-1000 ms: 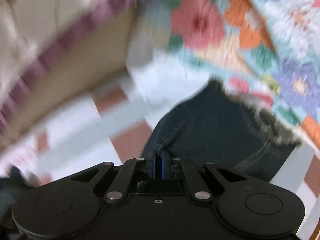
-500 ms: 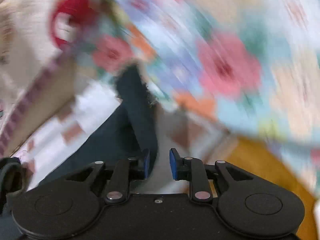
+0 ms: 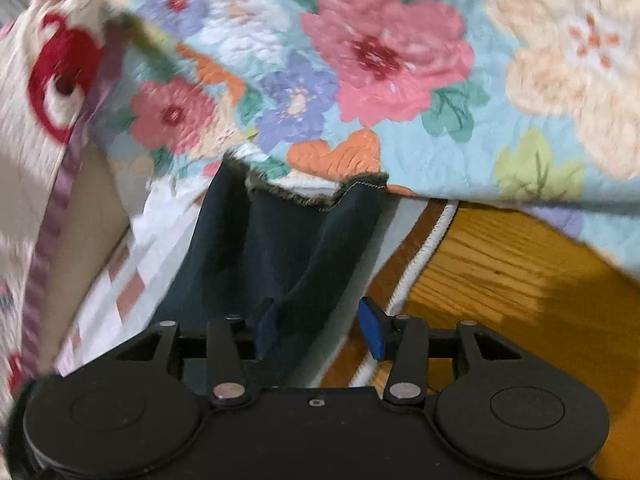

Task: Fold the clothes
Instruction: 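Stretch the jeans leg away from the waistband and lay it flat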

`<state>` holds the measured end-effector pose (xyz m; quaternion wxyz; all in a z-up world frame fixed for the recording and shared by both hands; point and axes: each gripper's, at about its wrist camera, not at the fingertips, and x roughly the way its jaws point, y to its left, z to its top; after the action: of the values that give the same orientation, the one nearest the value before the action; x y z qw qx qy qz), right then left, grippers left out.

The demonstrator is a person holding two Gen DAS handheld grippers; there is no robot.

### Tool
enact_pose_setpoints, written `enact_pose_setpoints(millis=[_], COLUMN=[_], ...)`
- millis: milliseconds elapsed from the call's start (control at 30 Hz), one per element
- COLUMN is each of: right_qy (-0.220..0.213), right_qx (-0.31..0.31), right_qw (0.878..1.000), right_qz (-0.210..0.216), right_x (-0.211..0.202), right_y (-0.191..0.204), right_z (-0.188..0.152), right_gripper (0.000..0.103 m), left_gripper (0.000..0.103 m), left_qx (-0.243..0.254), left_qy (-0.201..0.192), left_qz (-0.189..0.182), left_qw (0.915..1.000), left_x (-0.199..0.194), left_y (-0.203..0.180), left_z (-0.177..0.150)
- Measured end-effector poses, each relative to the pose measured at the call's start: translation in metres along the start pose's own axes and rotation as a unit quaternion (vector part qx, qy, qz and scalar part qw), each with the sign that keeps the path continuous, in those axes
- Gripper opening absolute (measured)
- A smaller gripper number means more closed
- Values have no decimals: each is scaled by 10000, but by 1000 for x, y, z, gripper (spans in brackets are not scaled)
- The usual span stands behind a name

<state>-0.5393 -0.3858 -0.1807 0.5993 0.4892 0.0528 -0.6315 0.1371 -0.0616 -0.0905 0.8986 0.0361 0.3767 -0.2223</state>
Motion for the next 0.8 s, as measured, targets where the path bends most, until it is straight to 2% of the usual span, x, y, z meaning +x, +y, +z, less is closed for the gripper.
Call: enact_pose_setpoints(millis=[100,167,200,233,267,300,367,433,500,600,667,733,800], right_qy=[4,66,95,117,148,202,254,-74,-497,-1067,-1296,-1214,-967], right_qx=[317,216,144,8,47,580,1440,870,-118,-679,-1060,-1459,-1765], right_qw=[9995,9997,9998,9998,9998,9979,9853,9863,9831,9712,9717,9772,9793], right_qz=[-5,-84,-125,-170,-115,222,878,1399,1759,2018,1668,950,198], right_x=[21,36,42,46,48,43,32,5,-33,-91,-111,-111,-96], right_y=[-2,3,7,14,21,26,42,92,140,152,132,98,63], right_z=[10,12,14,16,19,26,44,82,112,122,109,89,68], right_gripper=[60,58,26,5,6,6,6,6,6,5,5,5,5], left_gripper=[15,13,12,11,10,10,10,10,10,9,9,9,9], left_qx=[45,105,159,251,342,444,696,831,819,476,250,74,43], left_qy=[53,57,31,-40,-110,-210,-545,-952,-1423,-2021,-2192,-2154,-1624], left_qz=[46,49,49,64,78,96,149,141,143,31,36,101,174], left_qw=[10000,9999,9999,9997,9993,9987,9960,9919,9863,9782,9753,9764,9866], left_x=[6,9,10,9,9,7,-1,-13,-34,-89,-122,-149,-153], left_y=[-1,-3,-4,-7,-9,-13,-21,-27,-29,-21,-15,-9,-6], left_z=[-2,-2,-3,-3,-3,-2,0,5,13,13,-1,-23,-52])
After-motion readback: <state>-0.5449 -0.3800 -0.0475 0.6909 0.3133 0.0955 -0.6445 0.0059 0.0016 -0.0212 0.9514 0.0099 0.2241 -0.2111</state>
